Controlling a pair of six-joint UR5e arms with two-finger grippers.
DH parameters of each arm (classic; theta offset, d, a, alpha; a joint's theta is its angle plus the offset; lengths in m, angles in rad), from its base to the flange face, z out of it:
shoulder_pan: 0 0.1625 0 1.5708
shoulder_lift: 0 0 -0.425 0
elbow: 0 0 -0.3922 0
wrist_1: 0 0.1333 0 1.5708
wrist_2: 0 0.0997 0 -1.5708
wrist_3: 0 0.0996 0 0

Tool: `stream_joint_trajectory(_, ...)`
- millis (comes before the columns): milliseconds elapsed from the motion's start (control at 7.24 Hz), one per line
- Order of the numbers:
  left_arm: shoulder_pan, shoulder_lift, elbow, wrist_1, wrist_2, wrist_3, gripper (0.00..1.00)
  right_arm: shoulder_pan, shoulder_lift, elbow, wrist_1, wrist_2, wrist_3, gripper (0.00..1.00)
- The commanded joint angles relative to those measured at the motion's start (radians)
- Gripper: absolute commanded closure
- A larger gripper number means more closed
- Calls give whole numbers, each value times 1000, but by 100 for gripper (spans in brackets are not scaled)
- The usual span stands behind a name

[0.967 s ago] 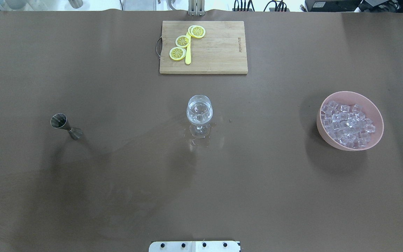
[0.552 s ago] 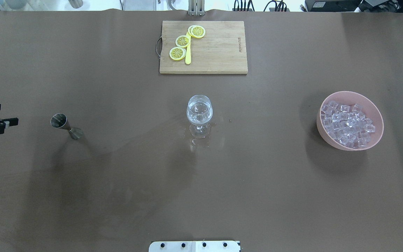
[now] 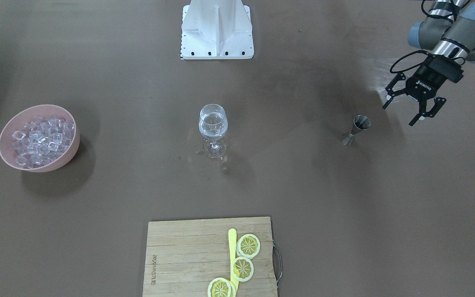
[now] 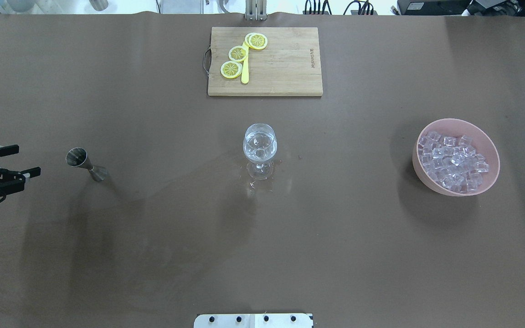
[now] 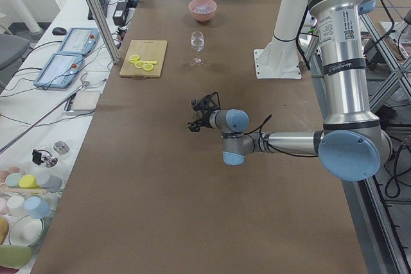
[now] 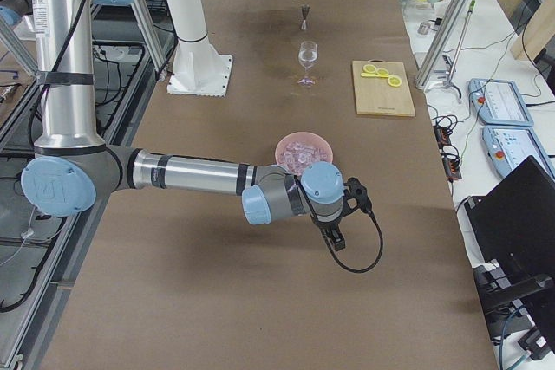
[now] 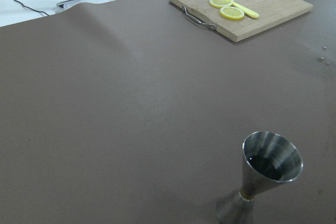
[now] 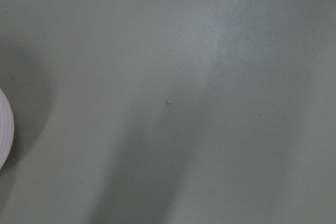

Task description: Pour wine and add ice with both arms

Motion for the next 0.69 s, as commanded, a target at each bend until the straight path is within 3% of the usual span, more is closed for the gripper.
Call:
stream_joint_trajectory(0, 40, -26, 6, -10, 69, 89, 7, 0, -4, -1, 0, 0, 1, 0)
stream_joint_trajectory(276, 137, -87, 70, -13, 178, 101, 3, 0, -4, -2, 0, 0, 0, 0)
stream_joint_trajectory(552, 169, -105, 95, -13, 197, 100, 3, 0, -4, -4, 0, -2, 0, 0)
